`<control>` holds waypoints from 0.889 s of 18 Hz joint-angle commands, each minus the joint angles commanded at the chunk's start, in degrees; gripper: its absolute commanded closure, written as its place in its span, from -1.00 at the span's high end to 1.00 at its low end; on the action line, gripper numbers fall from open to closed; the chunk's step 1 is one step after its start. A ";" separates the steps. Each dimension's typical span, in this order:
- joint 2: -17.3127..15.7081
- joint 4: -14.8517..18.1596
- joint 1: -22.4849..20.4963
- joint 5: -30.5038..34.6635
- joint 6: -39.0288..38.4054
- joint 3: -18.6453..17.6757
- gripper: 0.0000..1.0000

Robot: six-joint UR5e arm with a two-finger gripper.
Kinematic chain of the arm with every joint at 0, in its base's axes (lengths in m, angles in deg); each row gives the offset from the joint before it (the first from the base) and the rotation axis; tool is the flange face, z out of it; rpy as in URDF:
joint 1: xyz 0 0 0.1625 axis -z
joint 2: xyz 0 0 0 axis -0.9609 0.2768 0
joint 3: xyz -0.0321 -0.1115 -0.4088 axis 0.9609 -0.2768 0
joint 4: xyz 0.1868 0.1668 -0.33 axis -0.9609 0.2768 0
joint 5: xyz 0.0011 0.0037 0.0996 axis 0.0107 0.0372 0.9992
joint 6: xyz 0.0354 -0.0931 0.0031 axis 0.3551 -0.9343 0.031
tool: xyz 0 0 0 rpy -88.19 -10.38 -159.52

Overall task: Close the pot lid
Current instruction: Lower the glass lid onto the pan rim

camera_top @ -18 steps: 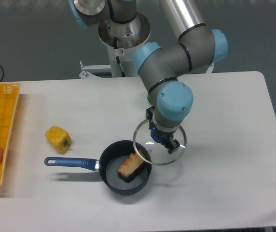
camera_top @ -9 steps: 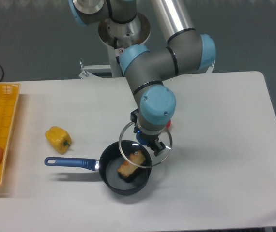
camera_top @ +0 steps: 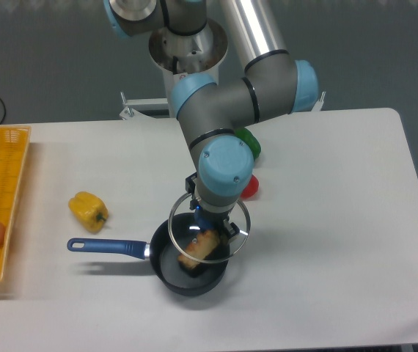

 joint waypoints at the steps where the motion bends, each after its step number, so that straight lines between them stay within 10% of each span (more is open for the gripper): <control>1: 0.26 0.00 0.09 -0.09 -0.61 0.09 0.25; 16: 2.64 -0.09 2.90 0.00 -4.22 2.64 0.25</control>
